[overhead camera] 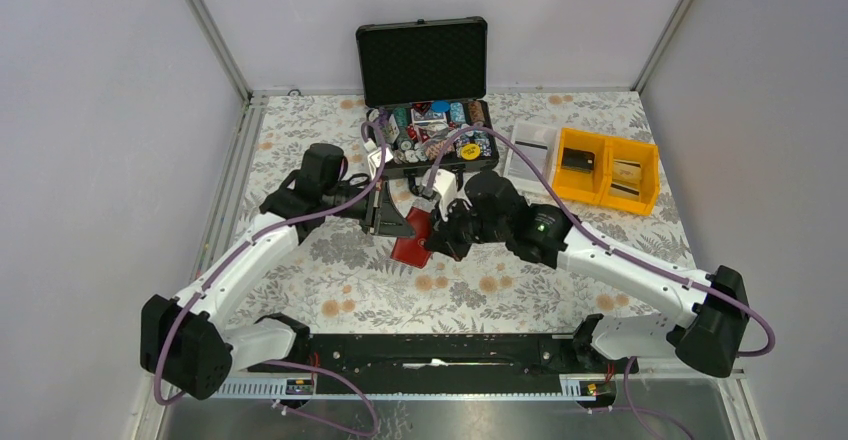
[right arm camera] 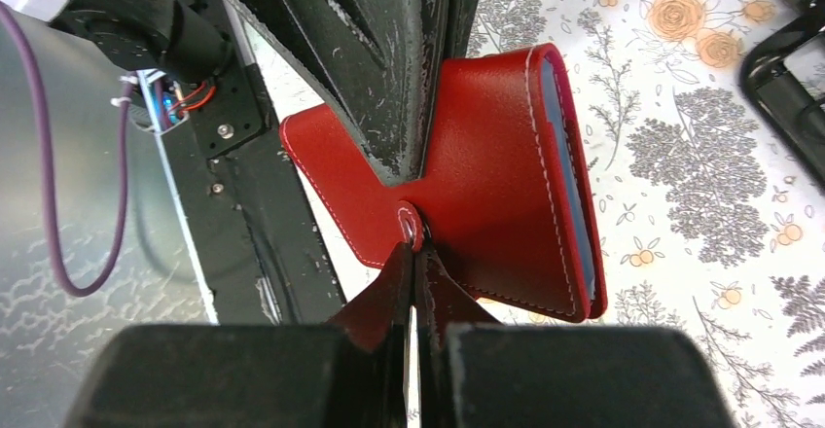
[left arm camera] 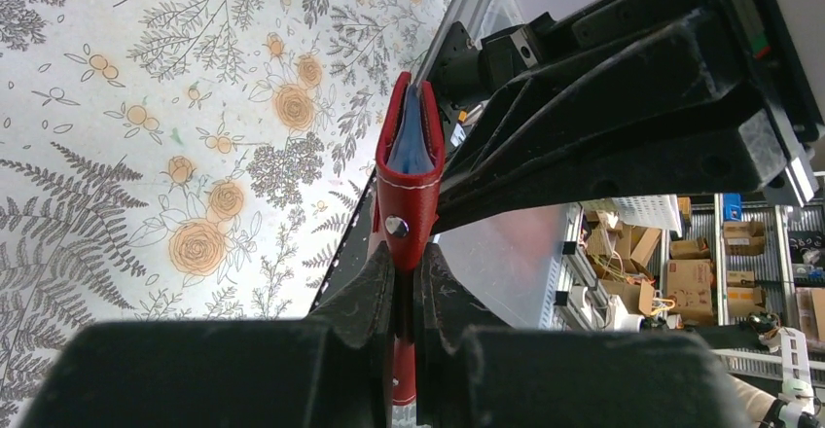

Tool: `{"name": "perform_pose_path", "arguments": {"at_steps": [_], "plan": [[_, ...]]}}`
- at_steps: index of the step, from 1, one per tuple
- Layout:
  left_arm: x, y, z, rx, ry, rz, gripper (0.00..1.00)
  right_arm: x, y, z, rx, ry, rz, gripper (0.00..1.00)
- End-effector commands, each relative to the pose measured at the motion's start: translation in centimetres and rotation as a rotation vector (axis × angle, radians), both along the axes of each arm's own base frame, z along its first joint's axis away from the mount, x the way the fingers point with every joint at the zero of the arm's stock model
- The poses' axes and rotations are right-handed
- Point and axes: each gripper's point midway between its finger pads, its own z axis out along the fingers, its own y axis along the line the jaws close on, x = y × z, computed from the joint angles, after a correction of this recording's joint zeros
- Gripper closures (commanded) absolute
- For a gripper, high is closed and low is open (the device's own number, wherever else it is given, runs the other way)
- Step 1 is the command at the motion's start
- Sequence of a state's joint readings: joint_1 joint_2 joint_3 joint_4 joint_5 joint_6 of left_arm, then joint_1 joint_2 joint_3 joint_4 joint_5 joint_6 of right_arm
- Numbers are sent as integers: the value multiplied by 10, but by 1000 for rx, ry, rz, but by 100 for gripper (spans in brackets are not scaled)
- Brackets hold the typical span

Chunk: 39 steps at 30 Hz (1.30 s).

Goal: Put the credit cards into the card holder
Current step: Open the card holder.

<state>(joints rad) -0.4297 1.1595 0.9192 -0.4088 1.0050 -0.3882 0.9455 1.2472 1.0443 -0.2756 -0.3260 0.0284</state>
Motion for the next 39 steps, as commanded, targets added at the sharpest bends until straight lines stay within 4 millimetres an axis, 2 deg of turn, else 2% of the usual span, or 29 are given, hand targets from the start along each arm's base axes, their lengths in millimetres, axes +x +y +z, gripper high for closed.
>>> {"name": "perform_pose_path", "arguments": {"at_steps": [1, 20, 24, 25, 29, 31, 33, 35, 39], "plan": [[11, -5, 17, -39, -75, -3, 100, 9, 13, 17, 20, -135, -8, 100], [29, 2, 0, -1, 7, 65, 100, -2, 26, 10, -57, -232, 4, 100], [32, 4, -5, 24, 10, 84, 100, 7, 22, 17, -45, -239, -81, 100], [34, 6, -8, 48, 5, 101, 100, 12, 18, 21, -41, -248, -123, 92], [56, 27, -27, 223, -66, 250, 100, 32, -10, 44, -5, -290, -334, 47], [62, 35, -26, 261, -109, 307, 100, 40, -23, 55, 22, -301, -425, 32], [64, 38, -18, 253, -161, 340, 100, 46, -30, 64, 52, -290, -489, 25], [66, 39, -11, 231, -200, 364, 100, 49, -29, 69, 89, -262, -532, 23], [65, 40, 1, 195, -255, 397, 100, 49, -5, 75, 253, -120, -586, 24]]}}
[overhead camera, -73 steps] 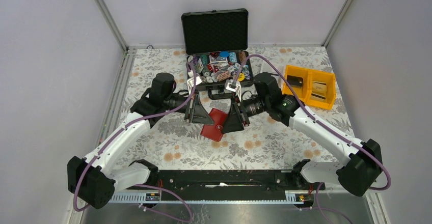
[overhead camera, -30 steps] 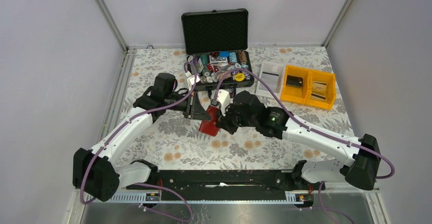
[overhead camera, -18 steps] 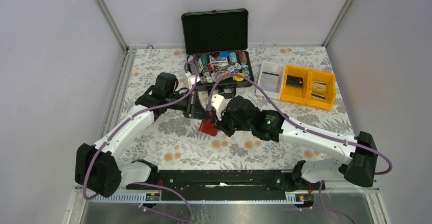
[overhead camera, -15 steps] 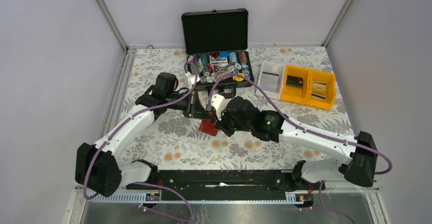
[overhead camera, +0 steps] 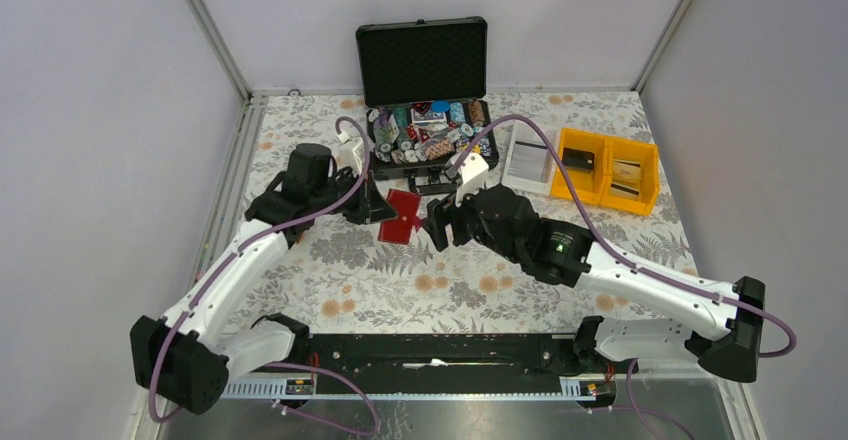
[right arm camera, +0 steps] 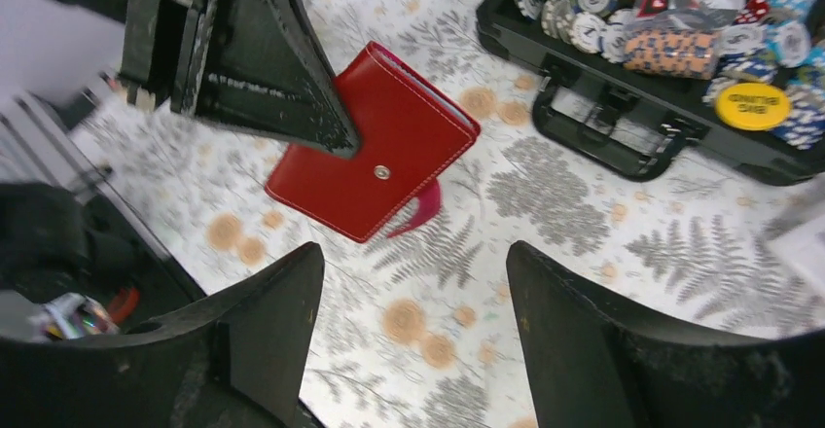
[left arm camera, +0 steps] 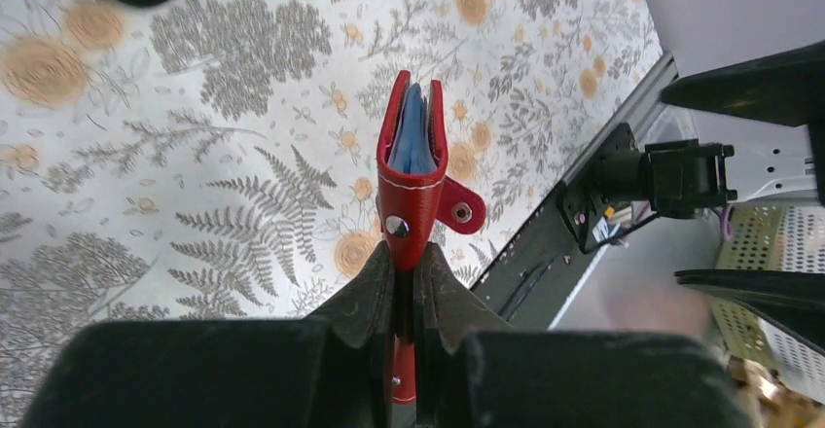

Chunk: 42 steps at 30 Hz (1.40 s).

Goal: Put the credit cards into the card holder
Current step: Open the card holder.

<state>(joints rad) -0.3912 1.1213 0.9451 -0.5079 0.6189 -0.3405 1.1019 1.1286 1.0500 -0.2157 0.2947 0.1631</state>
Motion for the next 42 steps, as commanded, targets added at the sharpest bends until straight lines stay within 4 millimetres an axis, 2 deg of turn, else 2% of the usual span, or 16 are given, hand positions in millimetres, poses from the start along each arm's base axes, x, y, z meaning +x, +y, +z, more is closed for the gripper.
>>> {"name": "perform_pose_path", "arguments": {"at_steps": [1, 6, 9, 12, 14, 17, 22, 30, 34, 36, 42], "plan": [[14, 3, 29, -28, -171, 60, 100, 8, 28, 20, 274, 110, -99, 26], [12, 3, 30, -34, -177, 62, 100, -1, 66, 17, 421, 239, -26, 35], [11, 2, 30, -36, -177, 55, 100, -3, 78, 14, 432, 271, -2, 37], [10, 1, 33, -41, -186, 49, 100, -1, 81, 6, 416, 288, 1, 39], [8, 1, 35, -47, -197, 46, 100, 5, 77, -3, 415, 321, -17, 41], [6, 0, 39, -62, -210, 34, 100, 22, 59, -23, 433, 394, -46, 45], [2, -5, 43, -94, -212, 1, 100, 35, 29, -46, 412, 419, -90, 47], [-6, -14, 54, -168, -233, -55, 100, 43, -8, -77, 386, 475, -129, 48], [-5, -15, 51, -170, -216, -54, 100, 40, -15, -76, 391, 475, -110, 48], [-4, -15, 50, -167, -207, -50, 100, 36, -15, -69, 398, 463, -78, 48], [-4, -17, 47, -168, -190, -57, 100, 18, -1, -46, 463, 444, 84, 47]]}}
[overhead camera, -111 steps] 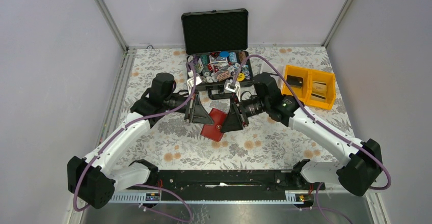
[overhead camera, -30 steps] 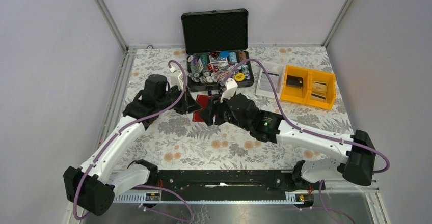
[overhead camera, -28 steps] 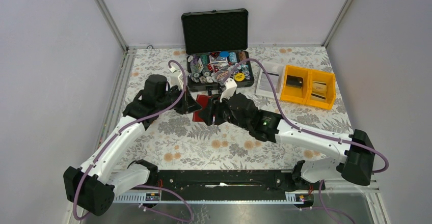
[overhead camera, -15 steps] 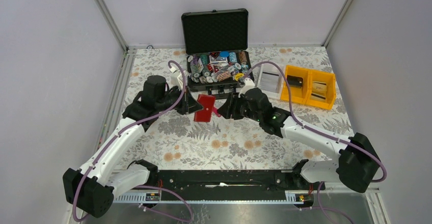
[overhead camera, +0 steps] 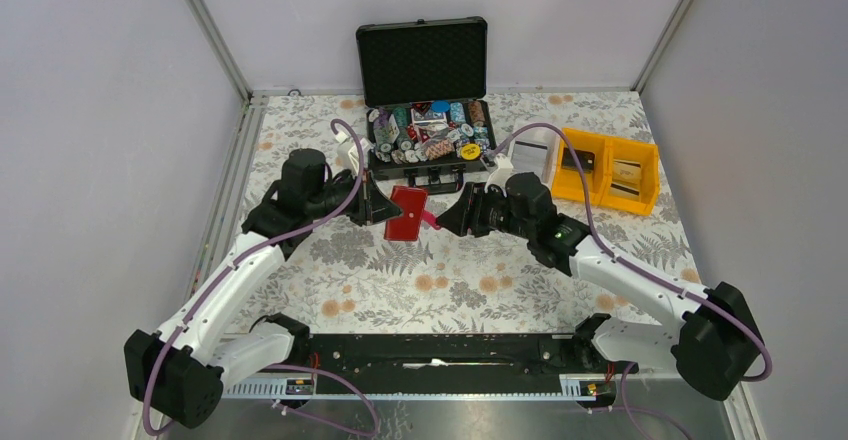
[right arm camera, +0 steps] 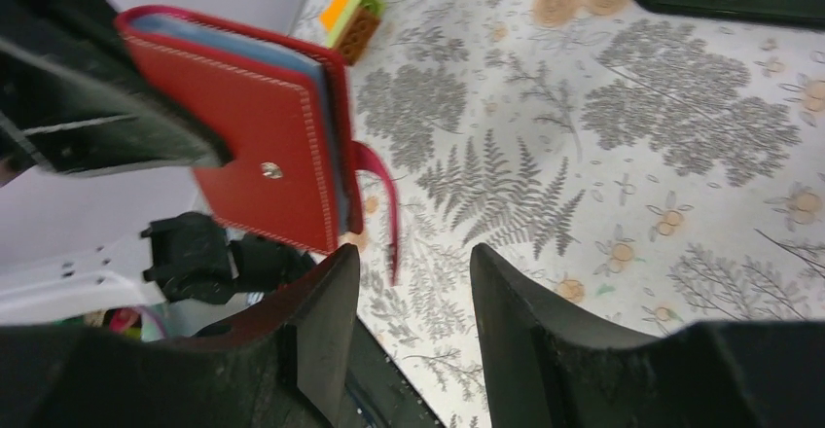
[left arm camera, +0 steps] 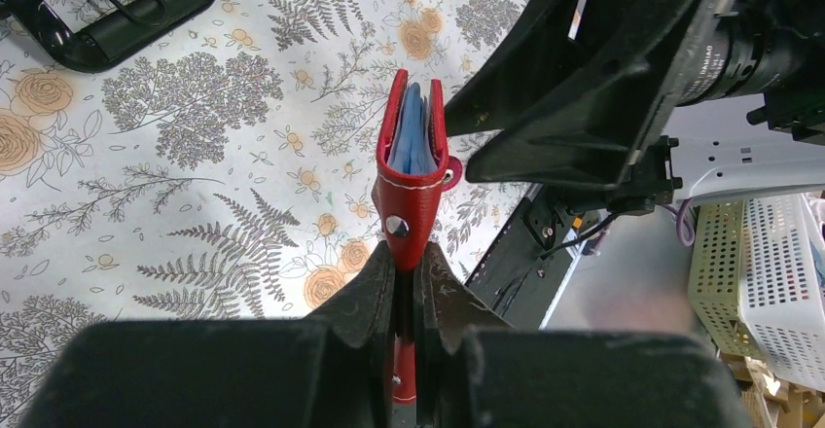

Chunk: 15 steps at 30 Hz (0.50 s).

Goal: Put the credit cards into the card holder
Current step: Open the card holder.

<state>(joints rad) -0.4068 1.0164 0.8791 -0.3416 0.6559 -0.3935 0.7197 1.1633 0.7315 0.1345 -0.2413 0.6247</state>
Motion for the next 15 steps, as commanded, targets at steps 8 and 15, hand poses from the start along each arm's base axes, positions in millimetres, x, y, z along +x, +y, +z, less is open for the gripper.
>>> {"name": "perform_pose_path", "arguments": {"at_steps": [8, 15], "plan": [[0, -8, 16, -54, -50, -43, 100, -12, 21, 22, 109, -49, 152, 47], [-3, -12, 16, -104, -23, -41, 100, -7, 18, 4, 60, -26, 124, 54]]}}
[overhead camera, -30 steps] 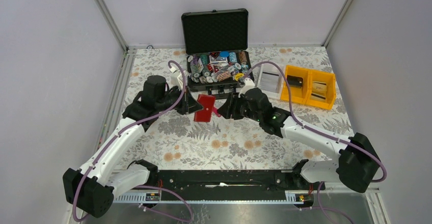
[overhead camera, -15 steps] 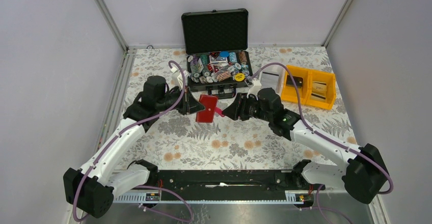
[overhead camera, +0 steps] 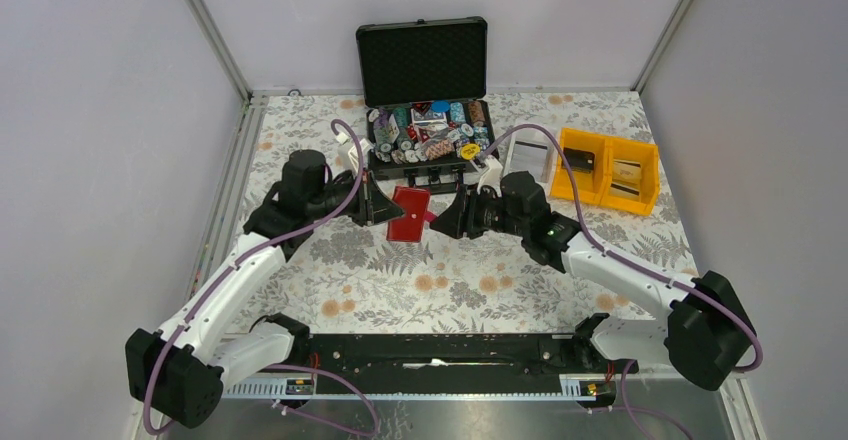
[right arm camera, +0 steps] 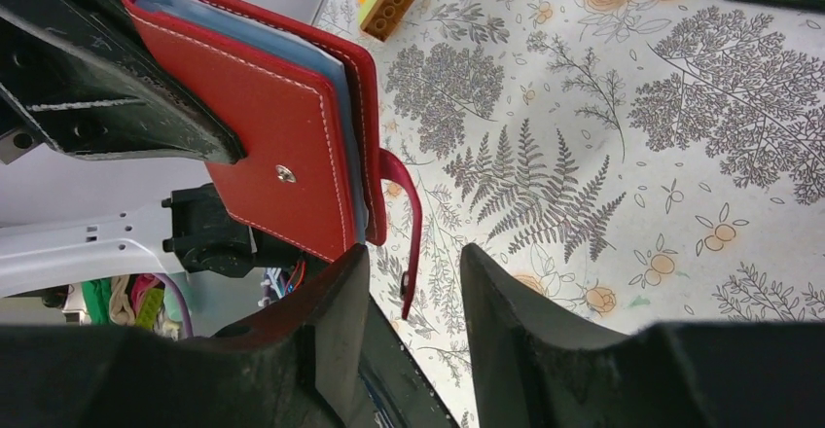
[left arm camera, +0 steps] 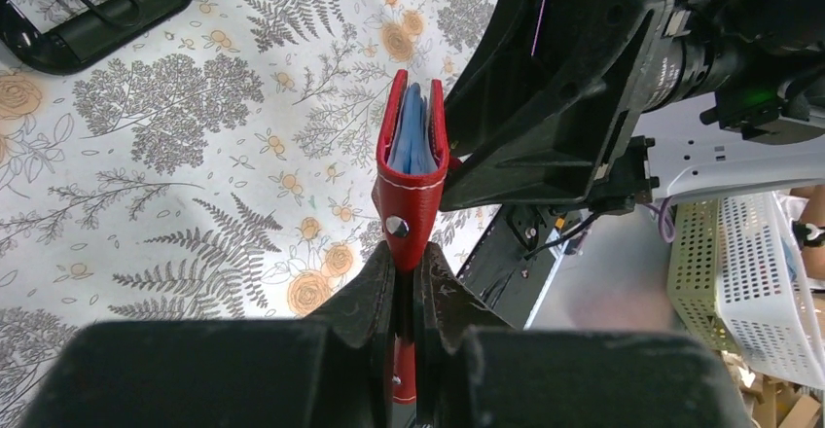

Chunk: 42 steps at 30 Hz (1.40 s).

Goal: Put the credit cards into the card holder
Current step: Place the card holder at the center of the board.

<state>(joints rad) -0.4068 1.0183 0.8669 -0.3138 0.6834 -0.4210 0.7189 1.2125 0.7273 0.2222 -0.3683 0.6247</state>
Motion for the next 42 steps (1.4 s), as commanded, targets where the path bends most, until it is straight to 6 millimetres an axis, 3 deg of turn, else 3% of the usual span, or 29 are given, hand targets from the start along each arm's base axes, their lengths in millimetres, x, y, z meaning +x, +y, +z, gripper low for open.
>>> {"name": "perform_pose_path", "arguments": {"at_steps": [1, 5, 8, 11, 18, 20, 27, 31, 34, 42], "plan": [[0, -9, 14, -88, -33, -23, 100, 3, 0, 0, 2, -29, 7, 59], [-1, -11, 6, -134, 15, 3, 100, -1, -2, -12, -32, 4, 11, 85], [2, -12, -18, -144, 81, 64, 100, -3, -12, -31, -101, 47, -13, 100], [-1, -19, -46, -140, 137, 88, 99, -12, -18, -47, -144, 101, -8, 100], [-9, -35, -102, -74, 235, 112, 87, -31, -28, -79, -195, 228, -3, 100], [-6, -33, -115, -45, 245, 135, 79, -32, -31, -89, -221, 256, -14, 100], [0, -21, -155, 130, 277, 196, 39, -33, -36, -114, -289, 312, -34, 100], [0, -13, -161, 243, 239, 235, 20, -37, -43, -132, -351, 357, -40, 100], [0, -17, -154, 295, 180, 247, 8, -38, -44, -140, -369, 380, -42, 100], [-13, -56, -154, 342, 126, 171, 1, -35, -48, -147, -394, 392, -75, 100]]}}
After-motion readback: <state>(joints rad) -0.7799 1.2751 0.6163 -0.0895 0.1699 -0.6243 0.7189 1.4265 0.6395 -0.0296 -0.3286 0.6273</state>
